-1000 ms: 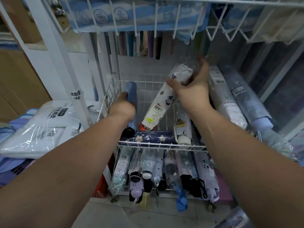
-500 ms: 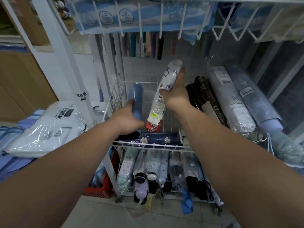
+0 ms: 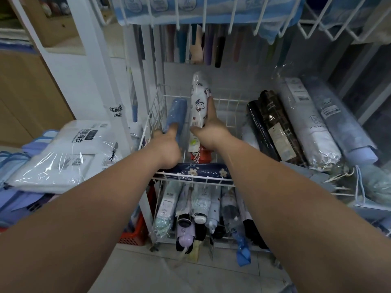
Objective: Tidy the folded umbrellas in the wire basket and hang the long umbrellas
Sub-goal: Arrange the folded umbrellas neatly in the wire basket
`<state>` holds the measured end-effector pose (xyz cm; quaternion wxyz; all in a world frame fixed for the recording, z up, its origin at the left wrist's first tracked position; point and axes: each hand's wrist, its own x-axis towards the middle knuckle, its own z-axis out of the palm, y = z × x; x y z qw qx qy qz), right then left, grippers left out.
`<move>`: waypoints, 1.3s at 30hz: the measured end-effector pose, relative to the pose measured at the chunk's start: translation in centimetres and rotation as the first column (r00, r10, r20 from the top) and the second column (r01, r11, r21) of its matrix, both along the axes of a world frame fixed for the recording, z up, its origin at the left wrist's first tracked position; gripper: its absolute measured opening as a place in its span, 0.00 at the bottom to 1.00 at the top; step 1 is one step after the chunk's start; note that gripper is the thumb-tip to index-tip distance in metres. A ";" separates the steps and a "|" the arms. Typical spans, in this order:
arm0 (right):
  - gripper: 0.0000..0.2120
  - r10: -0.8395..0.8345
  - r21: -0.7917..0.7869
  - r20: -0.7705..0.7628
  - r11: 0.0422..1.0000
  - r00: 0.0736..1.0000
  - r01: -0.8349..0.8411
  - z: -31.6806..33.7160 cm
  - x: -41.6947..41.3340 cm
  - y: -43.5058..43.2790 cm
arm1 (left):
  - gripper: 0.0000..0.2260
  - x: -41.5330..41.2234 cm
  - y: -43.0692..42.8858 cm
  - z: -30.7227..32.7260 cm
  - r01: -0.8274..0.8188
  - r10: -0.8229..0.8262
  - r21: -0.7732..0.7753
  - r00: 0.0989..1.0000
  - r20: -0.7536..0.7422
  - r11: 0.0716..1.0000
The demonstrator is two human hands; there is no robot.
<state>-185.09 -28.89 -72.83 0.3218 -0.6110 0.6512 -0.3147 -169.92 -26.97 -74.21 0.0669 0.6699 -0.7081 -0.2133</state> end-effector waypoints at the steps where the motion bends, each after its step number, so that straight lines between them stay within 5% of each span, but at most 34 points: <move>1: 0.47 0.018 0.004 -0.001 1.000 1.000 -0.018 -0.2 0.0 0.1 | 0.35 0.1 0.3 0.2 0.025 -0.025 0.030 1.000 0.013 0.999; 3: 0.46 0.026 -0.029 0.024 0.999 0.999 -0.026 -0.4 -0.5 0.1 | 0.36 0.4 1.1 0.4 0.077 -0.078 0.012 0.992 0.099 0.997; 7: 0.45 -0.021 -0.103 0.182 0.994 0.983 0.040 -0.7 -2.6 0.4 | 0.25 -0.5 3.0 1.3 0.335 -0.167 -0.357 0.889 0.426 0.872; 9: 0.45 -0.037 -0.107 0.266 0.992 0.963 0.067 -0.7 -3.7 0.6 | 0.19 -1.3 3.2 2.0 0.417 -0.335 -0.315 0.899 0.283 0.853; 11: 0.44 -0.057 -0.130 0.308 0.986 0.950 0.101 -0.6 -4.4 1.0 | 0.15 -2.4 3.1 2.2 0.460 -0.448 -0.108 0.886 0.119 0.881; 17: 0.41 -0.019 -0.202 0.061 0.979 0.998 0.031 2.0 -6.4 3.1 | 0.22 -4.6 1.0 1.1 0.490 -0.489 0.033 0.856 0.167 0.871; 20: 0.39 -0.041 -0.198 0.023 0.979 0.999 0.045 2.4 -7.6 3.9 | 0.16 -5.0 0.7 0.5 0.507 -0.513 0.082 0.838 0.184 0.858; 29: 0.37 -0.080 -0.189 -0.068 0.980 0.994 0.066 2.6 -8.6 4.8 | 0.10 -5.0 0.8 0.6 0.494 -0.493 0.040 0.853 0.174 0.869; 39: 0.36 -0.042 -0.121 -0.366 0.993 0.930 -0.003 2.4 -10.0 5.3 | 0.07 -4.8 0.8 0.5 0.323 -0.309 -0.143 0.944 0.114 0.935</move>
